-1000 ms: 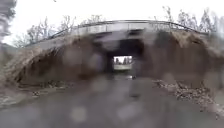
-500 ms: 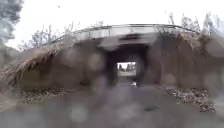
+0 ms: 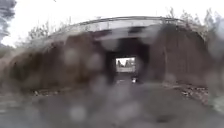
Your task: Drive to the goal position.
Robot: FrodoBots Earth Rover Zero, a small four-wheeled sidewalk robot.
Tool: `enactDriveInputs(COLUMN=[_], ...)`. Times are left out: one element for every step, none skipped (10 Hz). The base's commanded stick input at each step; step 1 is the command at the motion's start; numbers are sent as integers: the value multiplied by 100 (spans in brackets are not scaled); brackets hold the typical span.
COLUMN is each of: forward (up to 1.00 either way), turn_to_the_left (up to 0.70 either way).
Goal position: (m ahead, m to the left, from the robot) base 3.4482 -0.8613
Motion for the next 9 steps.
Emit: enactDriveInputs(forward=[100,100,100,100,100,100,100,100,100], turn_to_the_left=[0,0,0,0,0,0,0,0,0])
